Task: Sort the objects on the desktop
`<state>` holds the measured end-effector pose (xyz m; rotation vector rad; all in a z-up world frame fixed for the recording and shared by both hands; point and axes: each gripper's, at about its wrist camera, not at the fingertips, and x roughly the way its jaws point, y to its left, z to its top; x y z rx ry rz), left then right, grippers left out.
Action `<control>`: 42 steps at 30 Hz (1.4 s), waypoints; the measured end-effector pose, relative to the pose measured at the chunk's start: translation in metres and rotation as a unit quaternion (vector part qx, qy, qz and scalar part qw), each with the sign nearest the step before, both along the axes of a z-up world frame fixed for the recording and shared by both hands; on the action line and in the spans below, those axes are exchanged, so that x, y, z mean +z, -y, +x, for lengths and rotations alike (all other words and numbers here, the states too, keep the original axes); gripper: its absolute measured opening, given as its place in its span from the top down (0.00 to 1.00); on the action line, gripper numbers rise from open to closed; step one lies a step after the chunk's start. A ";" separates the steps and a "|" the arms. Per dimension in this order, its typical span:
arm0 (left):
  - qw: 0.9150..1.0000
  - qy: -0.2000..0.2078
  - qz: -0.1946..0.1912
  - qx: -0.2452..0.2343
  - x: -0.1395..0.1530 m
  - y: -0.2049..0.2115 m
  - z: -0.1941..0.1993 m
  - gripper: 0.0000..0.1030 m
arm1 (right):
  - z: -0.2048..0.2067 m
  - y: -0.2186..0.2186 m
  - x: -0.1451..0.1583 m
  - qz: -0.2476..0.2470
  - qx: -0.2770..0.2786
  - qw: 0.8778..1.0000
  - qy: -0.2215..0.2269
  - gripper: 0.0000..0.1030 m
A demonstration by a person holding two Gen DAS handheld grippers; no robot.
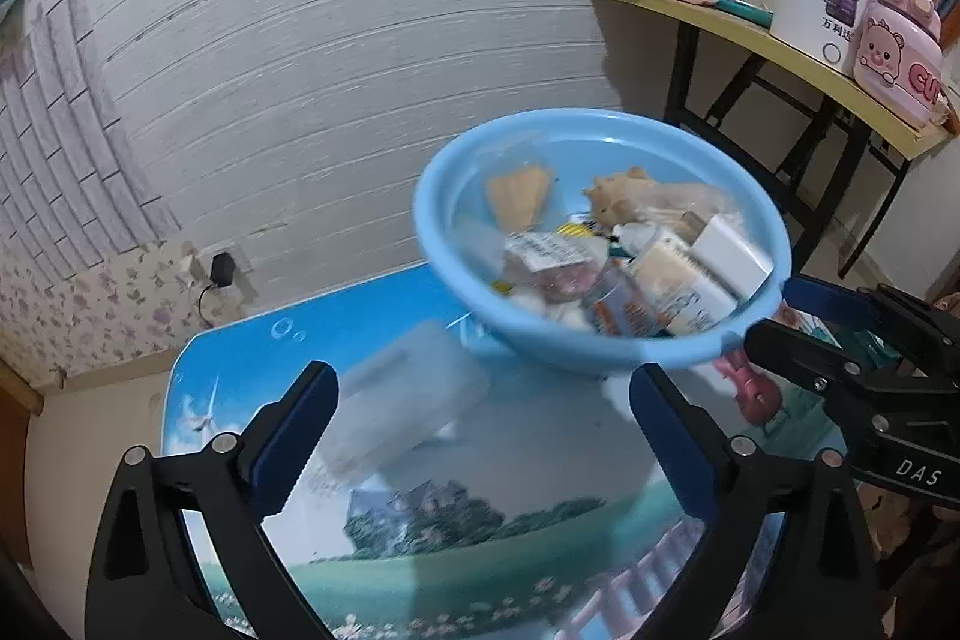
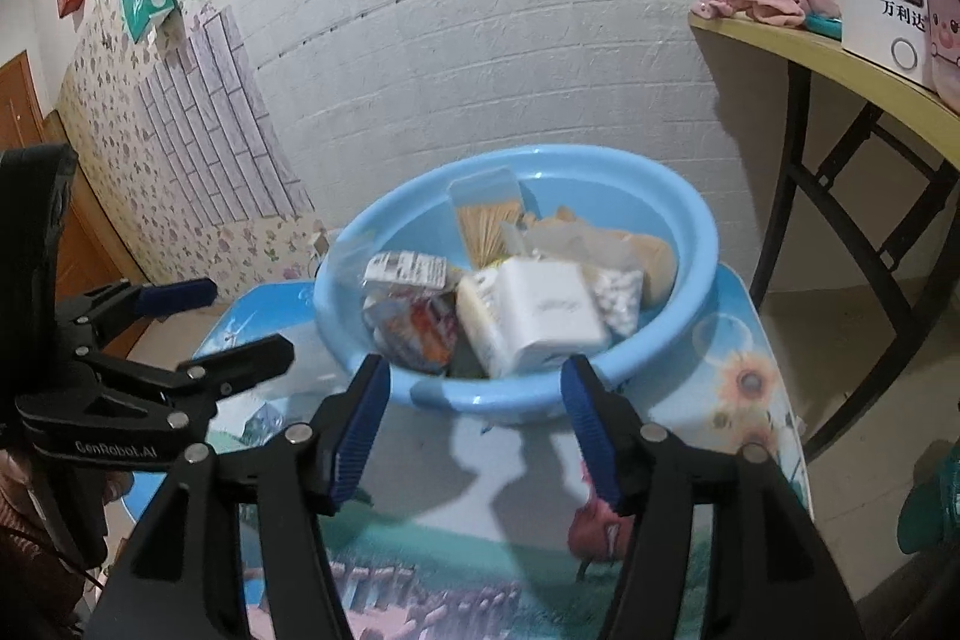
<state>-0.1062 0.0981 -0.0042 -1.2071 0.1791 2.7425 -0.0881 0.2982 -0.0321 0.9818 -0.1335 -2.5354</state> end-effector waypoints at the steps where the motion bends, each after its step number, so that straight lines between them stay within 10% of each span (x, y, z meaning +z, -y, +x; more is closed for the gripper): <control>1: 1.000 0.001 0.001 0.004 -0.001 0.004 0.002 0.04 | 0.001 0.002 -0.001 0.002 0.002 1.000 0.003 0.42; 22: 0.996 0.050 0.015 0.074 -0.051 0.096 0.025 0.04 | 0.006 0.058 -0.034 0.008 0.053 0.996 0.071 0.41; 42: 0.994 0.097 0.042 0.033 -0.094 0.104 -0.017 0.00 | -0.045 0.119 -0.063 -0.031 0.063 0.994 0.090 0.28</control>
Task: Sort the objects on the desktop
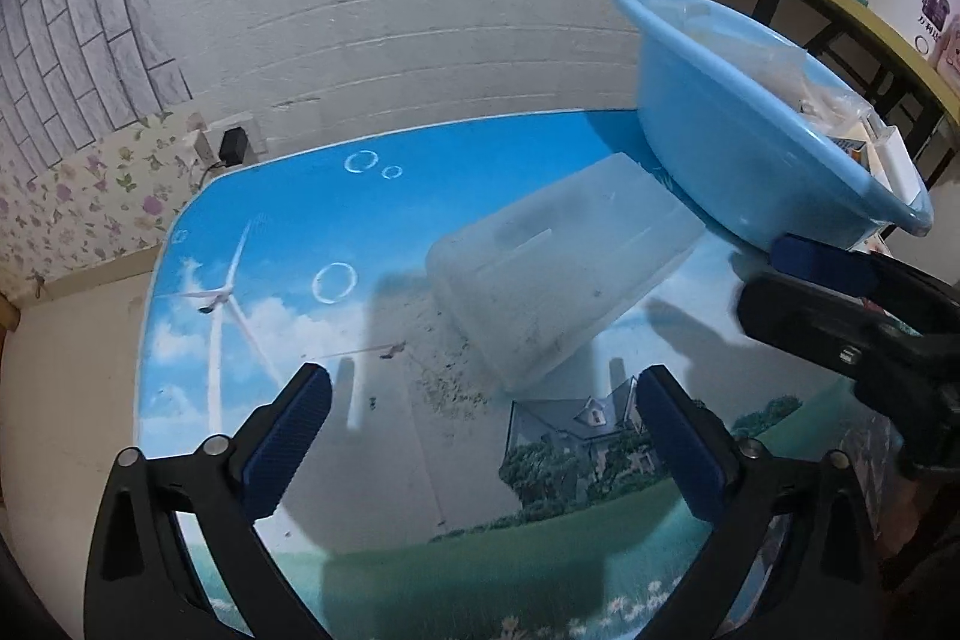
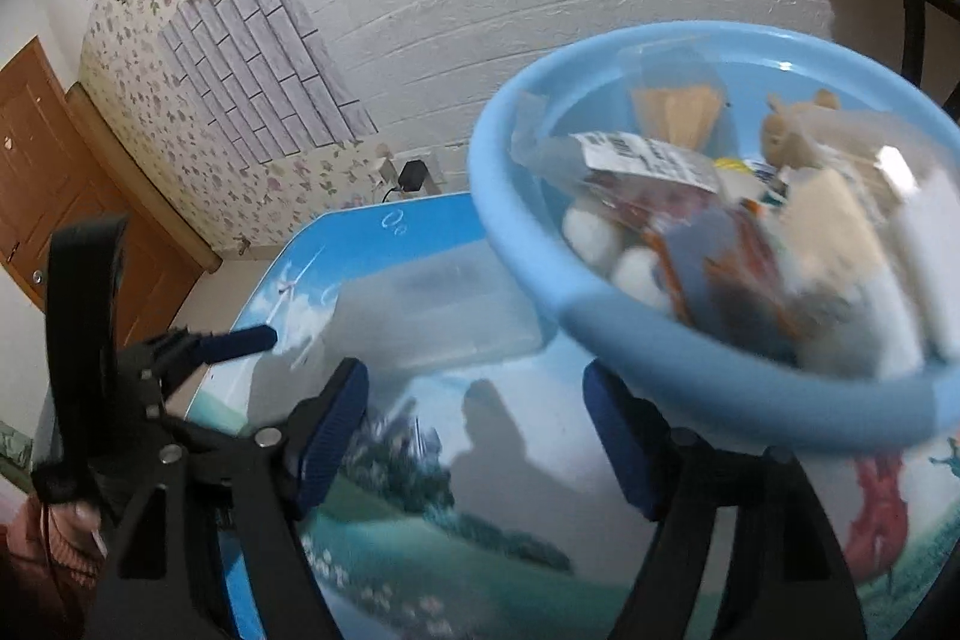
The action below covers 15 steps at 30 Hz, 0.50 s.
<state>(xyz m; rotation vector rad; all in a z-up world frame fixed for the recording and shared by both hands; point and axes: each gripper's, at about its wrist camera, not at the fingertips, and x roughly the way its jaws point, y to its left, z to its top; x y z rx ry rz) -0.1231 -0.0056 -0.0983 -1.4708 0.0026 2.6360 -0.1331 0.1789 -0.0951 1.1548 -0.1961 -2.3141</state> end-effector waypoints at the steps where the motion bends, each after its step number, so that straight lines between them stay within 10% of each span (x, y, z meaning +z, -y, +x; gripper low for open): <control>1: 1.000 0.002 0.004 -0.001 -0.002 -0.001 -0.002 0.00 | -0.005 0.003 -0.002 -0.003 -0.001 1.000 0.002 0.27; 15: 1.000 0.012 0.015 -0.011 -0.011 0.003 -0.020 0.00 | -0.027 0.032 -0.021 0.001 -0.055 0.998 0.031 0.20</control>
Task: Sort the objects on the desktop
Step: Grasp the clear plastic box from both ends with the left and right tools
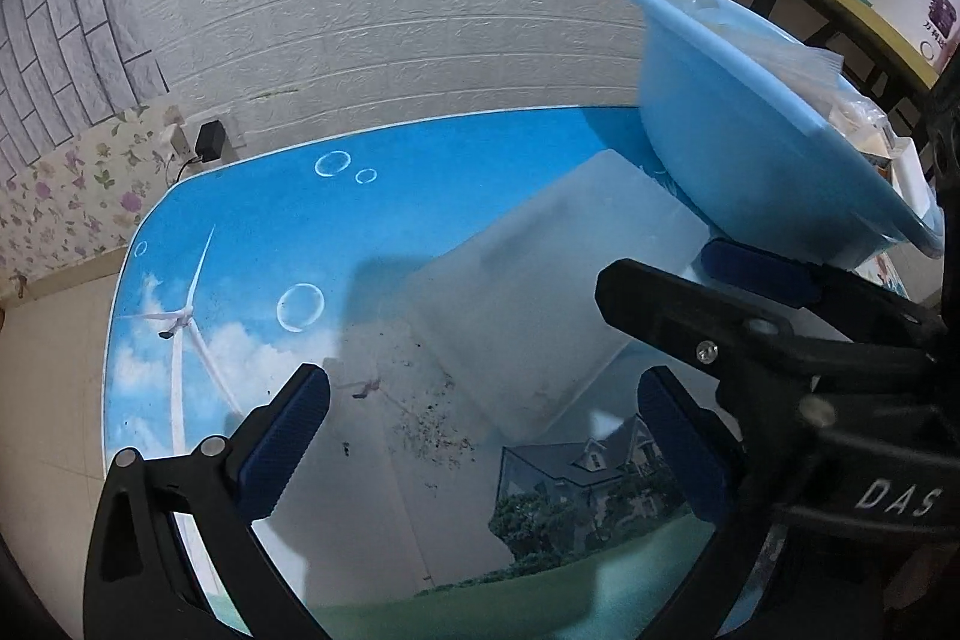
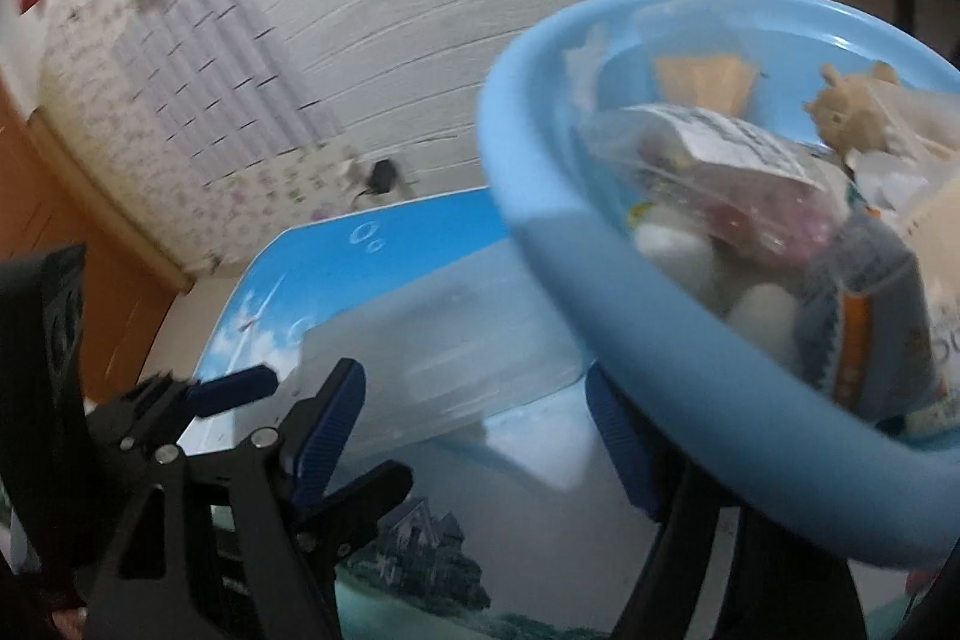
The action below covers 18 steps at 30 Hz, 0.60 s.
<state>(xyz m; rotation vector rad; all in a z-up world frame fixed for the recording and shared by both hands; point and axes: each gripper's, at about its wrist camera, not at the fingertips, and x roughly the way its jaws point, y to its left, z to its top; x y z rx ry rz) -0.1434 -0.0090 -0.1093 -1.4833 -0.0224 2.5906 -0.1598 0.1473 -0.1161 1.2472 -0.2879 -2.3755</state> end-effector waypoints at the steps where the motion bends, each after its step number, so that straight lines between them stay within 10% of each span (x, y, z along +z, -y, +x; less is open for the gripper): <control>1: 1.000 0.000 0.001 0.000 0.000 0.001 -0.001 0.00 | -0.003 -0.003 -0.002 -0.014 -0.002 1.000 0.009 0.19; 18: 0.998 -0.003 0.003 -0.059 -0.004 -0.002 -0.017 0.00 | -0.015 0.023 -0.007 -0.030 0.045 0.998 0.035 0.13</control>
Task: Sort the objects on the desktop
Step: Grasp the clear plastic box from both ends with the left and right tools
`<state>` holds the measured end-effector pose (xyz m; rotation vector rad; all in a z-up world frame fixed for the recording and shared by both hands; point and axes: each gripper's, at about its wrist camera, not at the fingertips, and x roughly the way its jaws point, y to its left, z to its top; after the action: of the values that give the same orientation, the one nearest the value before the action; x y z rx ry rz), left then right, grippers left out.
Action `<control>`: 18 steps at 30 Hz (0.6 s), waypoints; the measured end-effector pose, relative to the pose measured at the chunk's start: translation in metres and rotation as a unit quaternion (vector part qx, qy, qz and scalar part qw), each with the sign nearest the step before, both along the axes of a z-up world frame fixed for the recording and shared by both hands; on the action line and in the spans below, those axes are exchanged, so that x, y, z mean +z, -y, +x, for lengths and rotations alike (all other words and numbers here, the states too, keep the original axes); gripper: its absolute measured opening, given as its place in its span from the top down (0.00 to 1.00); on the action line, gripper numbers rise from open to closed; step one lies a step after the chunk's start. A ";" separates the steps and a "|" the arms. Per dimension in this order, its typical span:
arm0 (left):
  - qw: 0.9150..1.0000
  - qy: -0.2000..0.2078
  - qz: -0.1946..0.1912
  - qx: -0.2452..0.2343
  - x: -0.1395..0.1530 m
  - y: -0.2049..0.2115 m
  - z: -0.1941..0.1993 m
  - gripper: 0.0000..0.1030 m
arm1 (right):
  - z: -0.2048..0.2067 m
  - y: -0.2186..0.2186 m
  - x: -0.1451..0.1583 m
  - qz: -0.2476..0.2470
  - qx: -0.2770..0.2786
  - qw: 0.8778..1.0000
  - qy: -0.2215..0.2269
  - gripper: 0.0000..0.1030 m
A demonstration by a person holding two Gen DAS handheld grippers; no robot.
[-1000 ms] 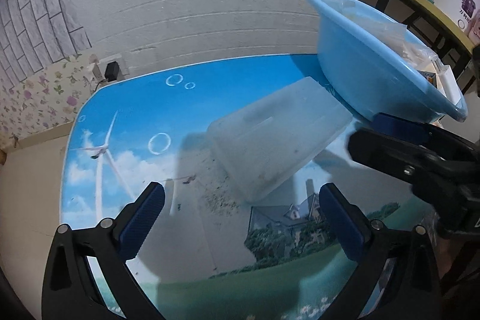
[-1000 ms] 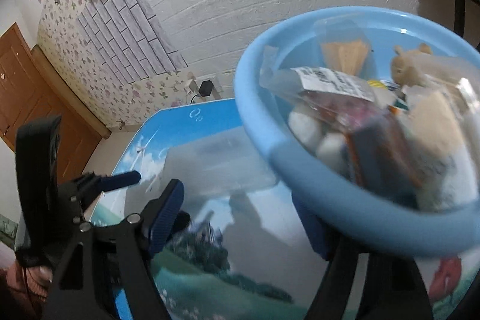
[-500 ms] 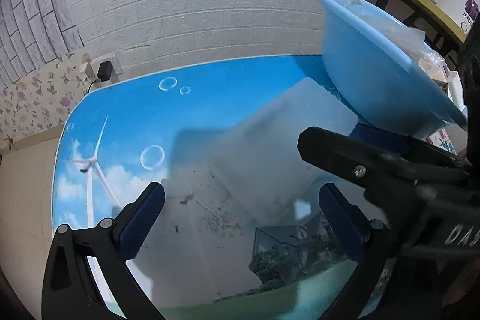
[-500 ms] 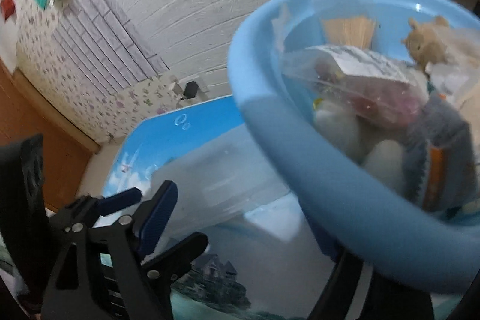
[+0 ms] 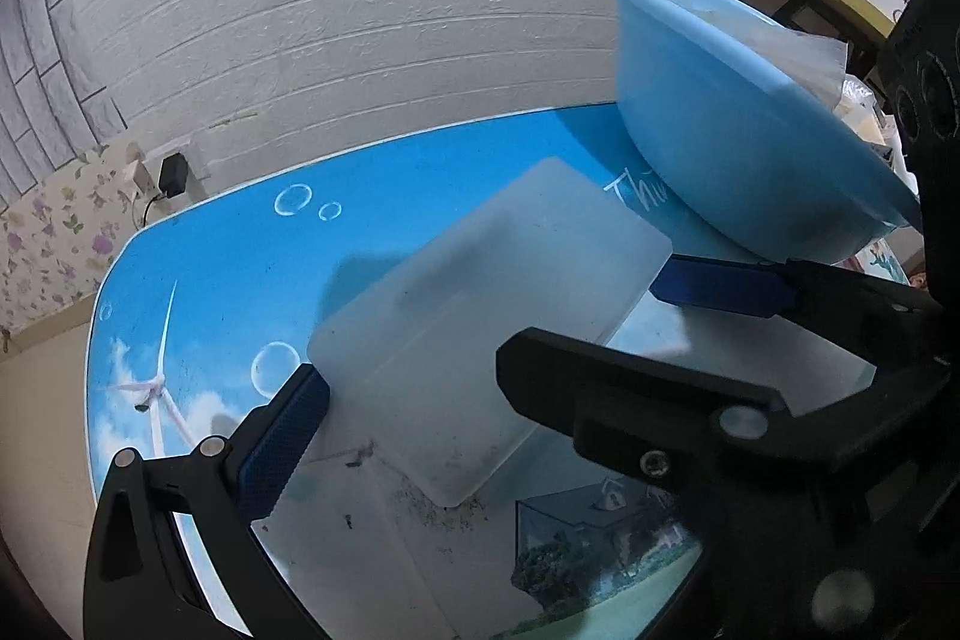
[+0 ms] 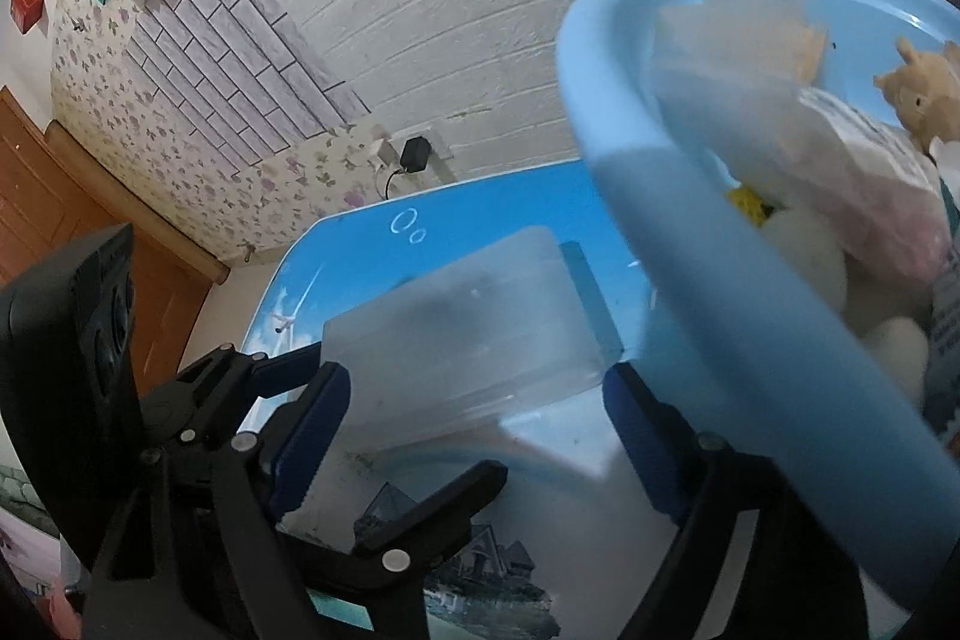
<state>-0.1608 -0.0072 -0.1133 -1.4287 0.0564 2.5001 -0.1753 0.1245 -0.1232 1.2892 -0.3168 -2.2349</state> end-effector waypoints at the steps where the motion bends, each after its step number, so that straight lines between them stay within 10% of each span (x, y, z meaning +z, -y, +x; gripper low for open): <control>1: 1.000 0.002 0.001 0.003 0.001 0.000 0.001 0.00 | 0.000 0.002 -0.001 -0.002 0.004 1.000 0.000 0.13; 18: 1.000 0.018 0.010 -0.012 0.005 -0.029 0.060 0.00 | 0.070 -0.030 0.008 0.023 0.037 0.999 0.005 0.11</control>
<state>-0.1009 0.0220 -0.1079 -1.4555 0.0423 2.4491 -0.1057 0.1540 -0.1149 1.3142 -0.2181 -2.1870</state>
